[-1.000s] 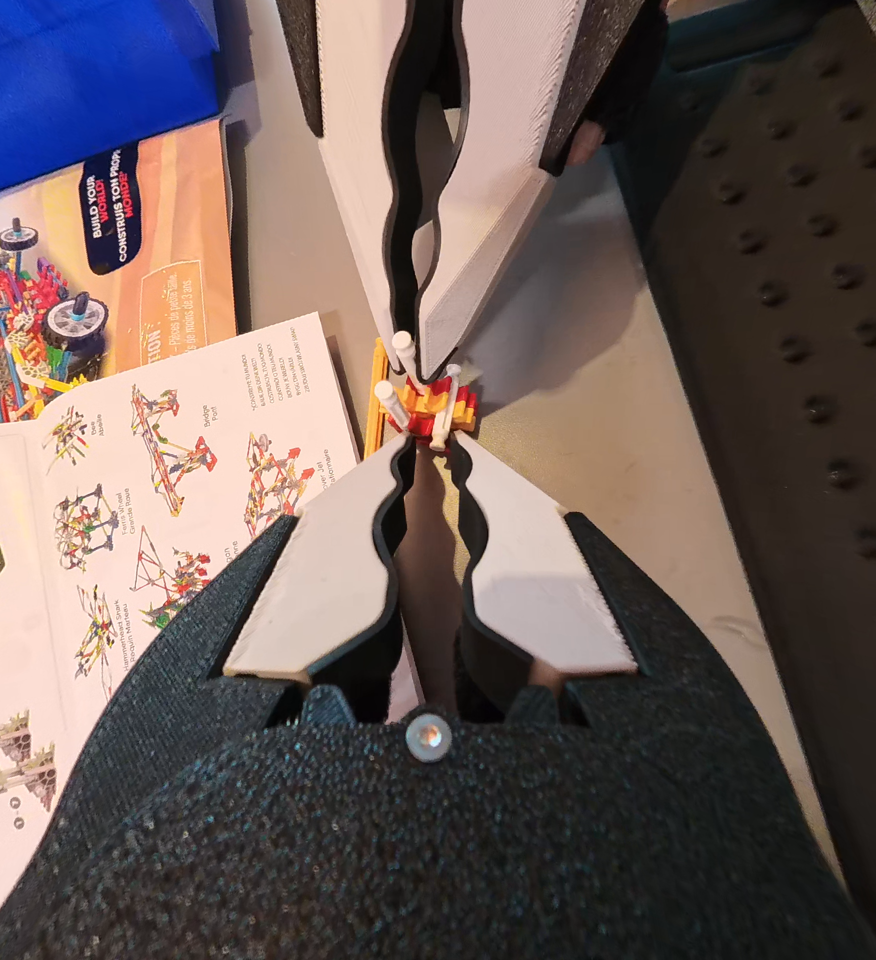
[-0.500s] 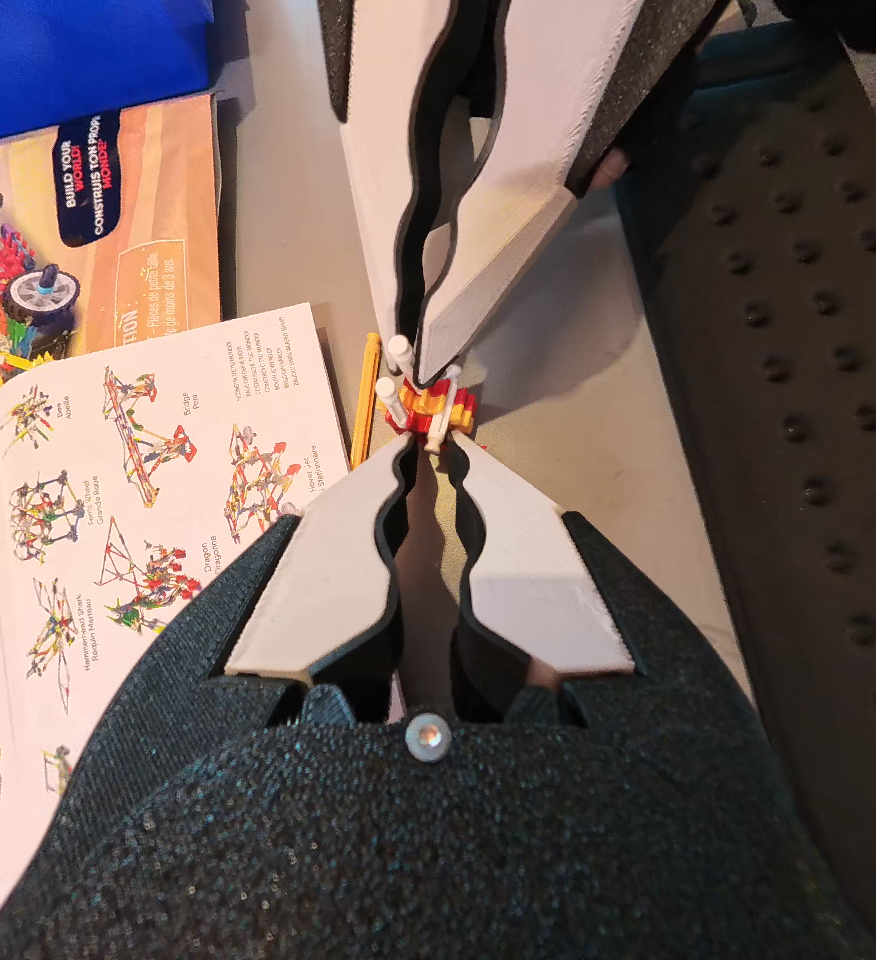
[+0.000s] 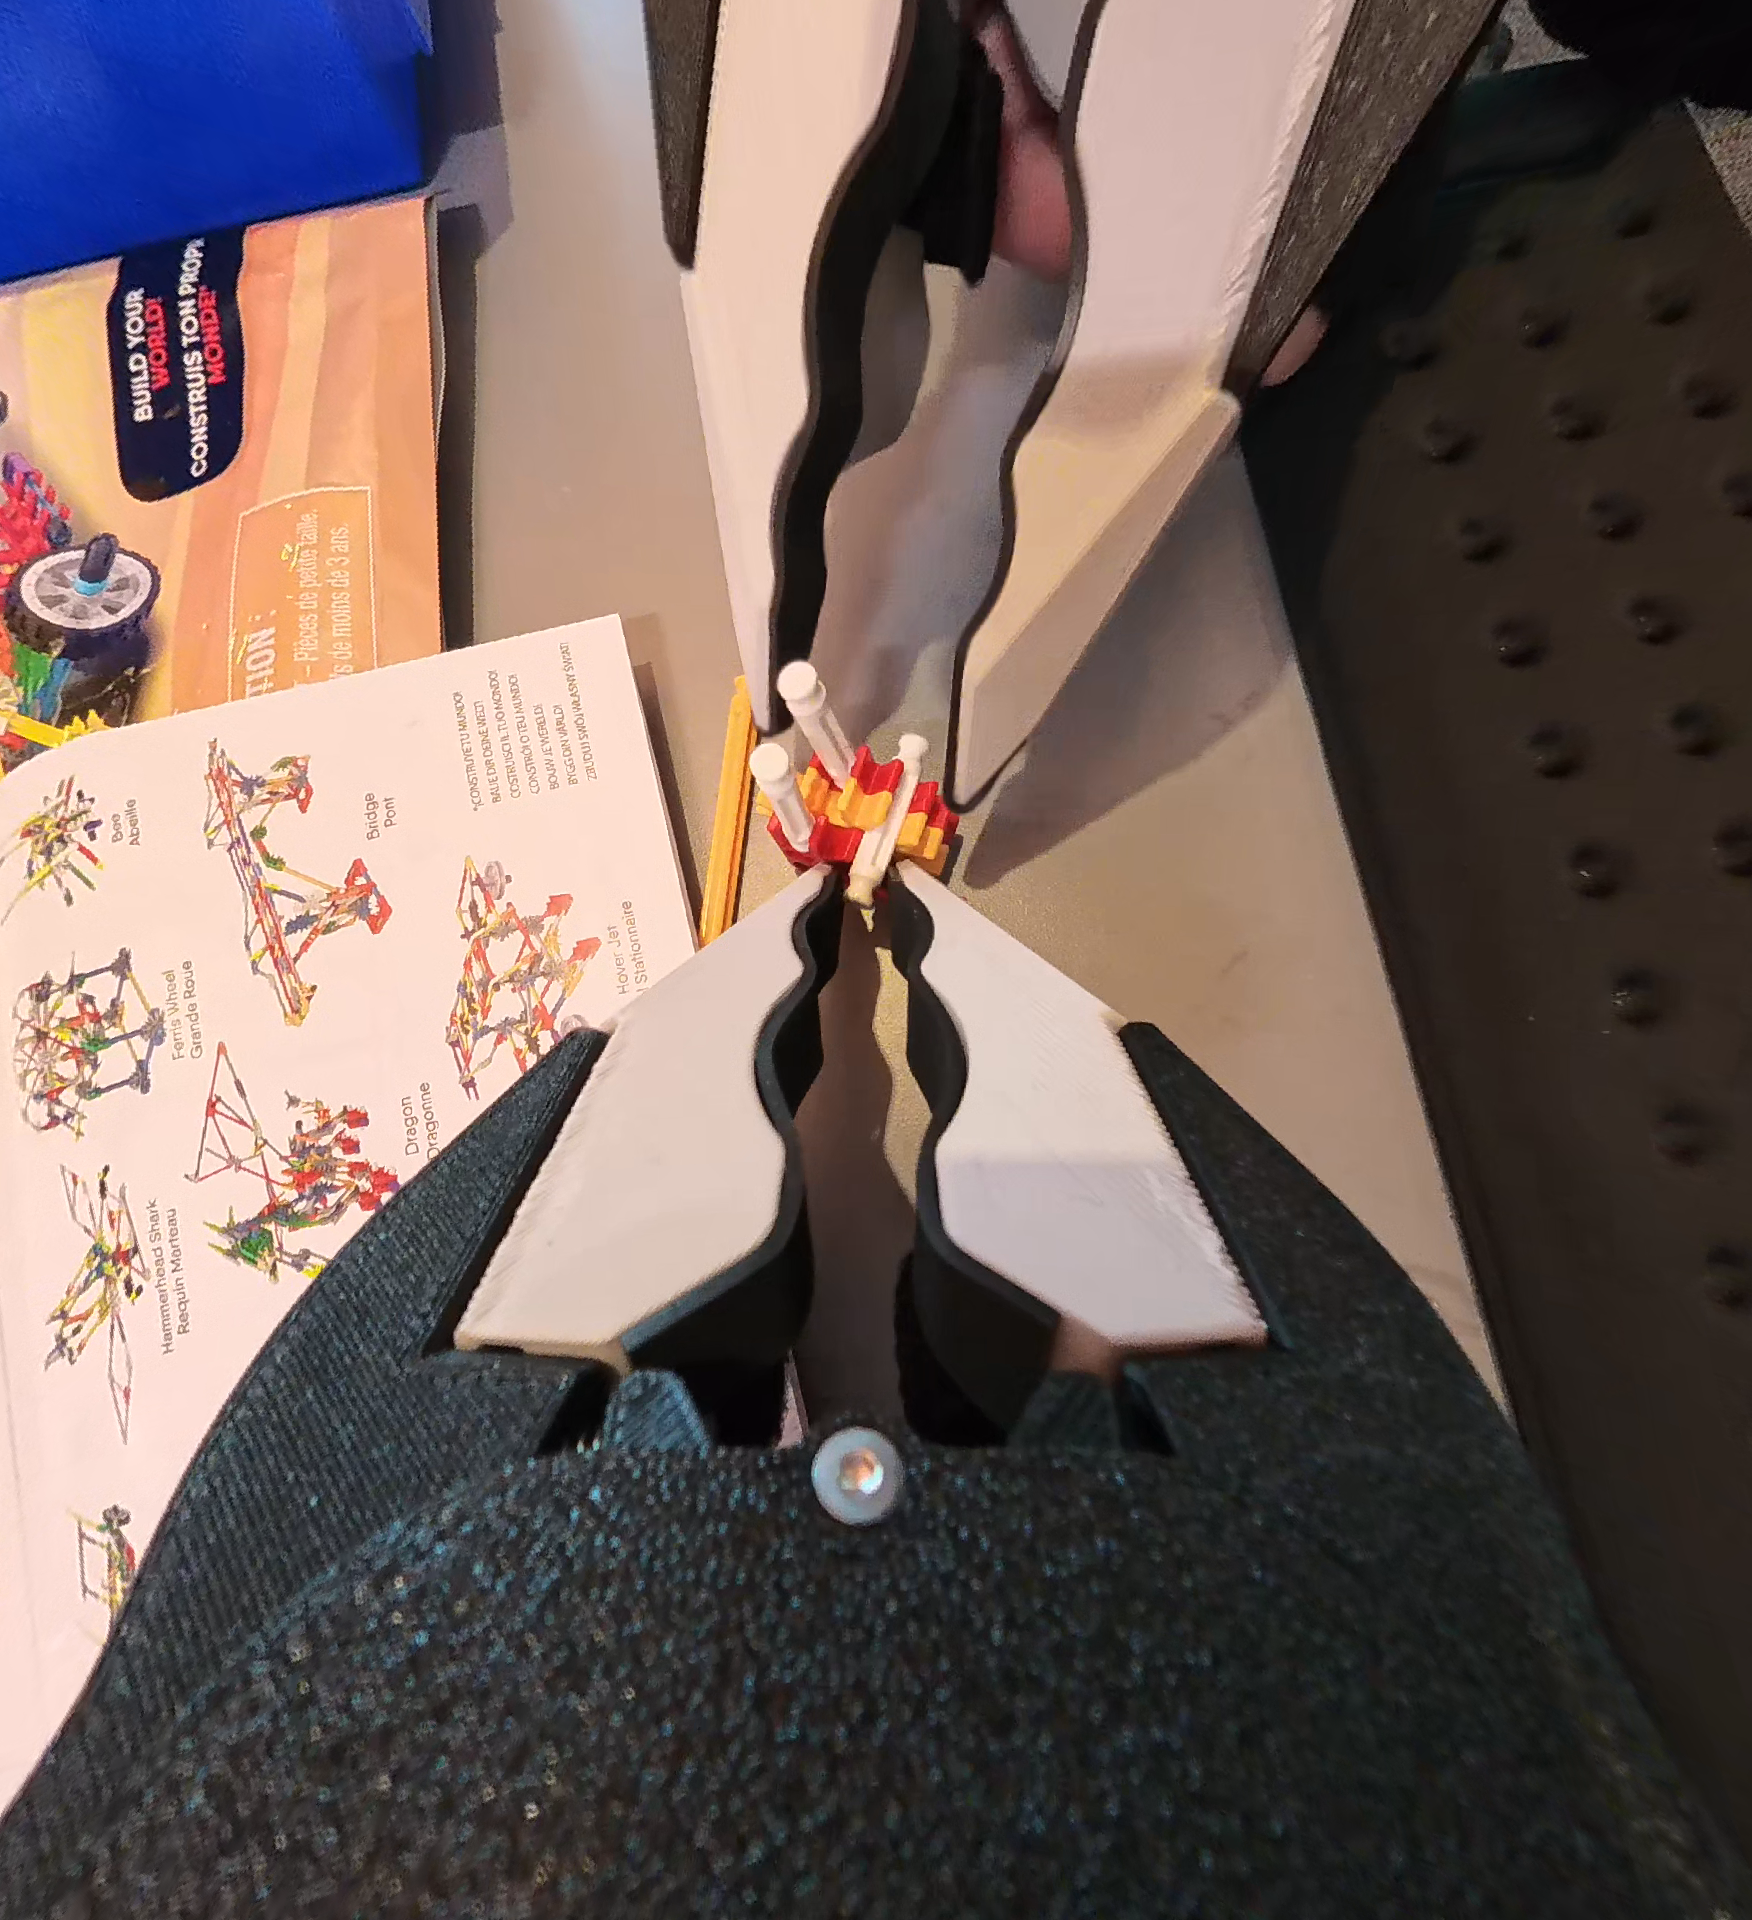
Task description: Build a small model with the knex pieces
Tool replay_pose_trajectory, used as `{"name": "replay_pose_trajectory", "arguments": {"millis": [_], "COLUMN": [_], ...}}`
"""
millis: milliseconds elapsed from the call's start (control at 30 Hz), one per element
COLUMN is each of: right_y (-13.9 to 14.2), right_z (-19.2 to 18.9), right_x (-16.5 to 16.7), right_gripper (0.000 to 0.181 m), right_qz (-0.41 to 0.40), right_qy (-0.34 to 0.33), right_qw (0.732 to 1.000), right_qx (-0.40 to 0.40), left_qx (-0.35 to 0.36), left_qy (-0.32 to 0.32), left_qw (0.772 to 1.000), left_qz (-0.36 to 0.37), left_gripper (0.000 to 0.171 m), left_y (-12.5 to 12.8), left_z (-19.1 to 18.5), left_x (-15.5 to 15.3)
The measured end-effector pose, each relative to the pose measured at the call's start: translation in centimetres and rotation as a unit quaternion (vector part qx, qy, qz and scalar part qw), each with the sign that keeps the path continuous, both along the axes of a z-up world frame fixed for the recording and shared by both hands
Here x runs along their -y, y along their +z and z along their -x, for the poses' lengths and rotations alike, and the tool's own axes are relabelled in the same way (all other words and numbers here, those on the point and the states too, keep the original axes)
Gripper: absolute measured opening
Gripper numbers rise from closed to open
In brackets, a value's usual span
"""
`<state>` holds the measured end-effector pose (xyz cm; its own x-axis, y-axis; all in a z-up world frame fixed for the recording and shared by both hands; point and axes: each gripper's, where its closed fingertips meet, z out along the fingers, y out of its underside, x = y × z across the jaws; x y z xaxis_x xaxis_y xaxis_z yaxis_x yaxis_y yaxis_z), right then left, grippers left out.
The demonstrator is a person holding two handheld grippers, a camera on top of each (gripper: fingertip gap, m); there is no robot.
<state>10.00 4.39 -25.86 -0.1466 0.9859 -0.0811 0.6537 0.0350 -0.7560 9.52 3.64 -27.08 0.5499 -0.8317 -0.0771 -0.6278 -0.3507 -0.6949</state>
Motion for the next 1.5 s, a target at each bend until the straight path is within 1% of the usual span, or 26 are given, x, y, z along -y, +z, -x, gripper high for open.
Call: {"name": "replay_pose_trajectory", "arguments": {"millis": [133, 533, 567, 833, 967, 1033, 1100, 1133, 1200, 1500], "right_y": [-0.7, -0.8, -0.9, -1.1, -0.9, -1.1, -1.2, -1.3, -1.3, -1.4], "right_z": [0.6, 0.6, 0.6, 0.5, 0.7, 0.8, 0.7, 0.7, 0.7, 0.5], "right_x": [-0.2, -0.2, -0.1, -0.3, -0.5, -0.6, -0.7, -0.7, -0.7, -0.7], "right_gripper": [0.032, 0.030, 0.022, 0.022, 0.024, 0.033, 0.034, 0.033, 0.026, 0.026], "right_qz": [-0.011, -0.008, -0.007, -0.004, -0.031, -0.047, -0.051, -0.049, -0.043, -0.008], "right_qy": [0.007, 0.023, 0.027, 0.034, 0.040, 0.046, 0.053, 0.055, 0.062, 0.059], "right_qw": [1.000, 0.999, 0.999, 0.999, 0.998, 0.997, 0.997, 0.997, 0.997, 0.998], "right_qx": [0.010, 0.024, 0.027, 0.034, 0.027, 0.028, 0.032, 0.033, 0.034, 0.013], "left_qx": [0.000, 0.006, 0.007, 0.006, 0.001, 0.002, -0.005, -0.006, -0.002, -0.007], "left_qy": [-0.001, 0.001, 0.004, 0.002, 0.000, -0.009, -0.009, -0.007, -0.005, -0.003], "left_qw": [1.000, 1.000, 1.000, 1.000, 1.000, 1.000, 1.000, 1.000, 1.000, 1.000], "left_qz": [0.000, 0.005, 0.007, 0.013, 0.009, 0.017, 0.016, 0.013, 0.011, 0.007], "left_gripper": [0.005, 0.004, 0.004, 0.004, 0.003, 0.002, 0.002, 0.002, 0.002, 0.002], "left_y": [0.0, 0.0, -0.1, 0.0, 0.0, -0.3, -0.7, -0.7, -0.5, -0.4], "left_z": [0.0, 0.1, 0.2, 0.1, 0.1, -0.2, -0.3, -0.3, -0.3, -0.4], "left_x": [-0.1, -0.2, -0.3, -0.3, -0.4, 0.0, -0.1, -0.2, -0.4, -0.5]}}
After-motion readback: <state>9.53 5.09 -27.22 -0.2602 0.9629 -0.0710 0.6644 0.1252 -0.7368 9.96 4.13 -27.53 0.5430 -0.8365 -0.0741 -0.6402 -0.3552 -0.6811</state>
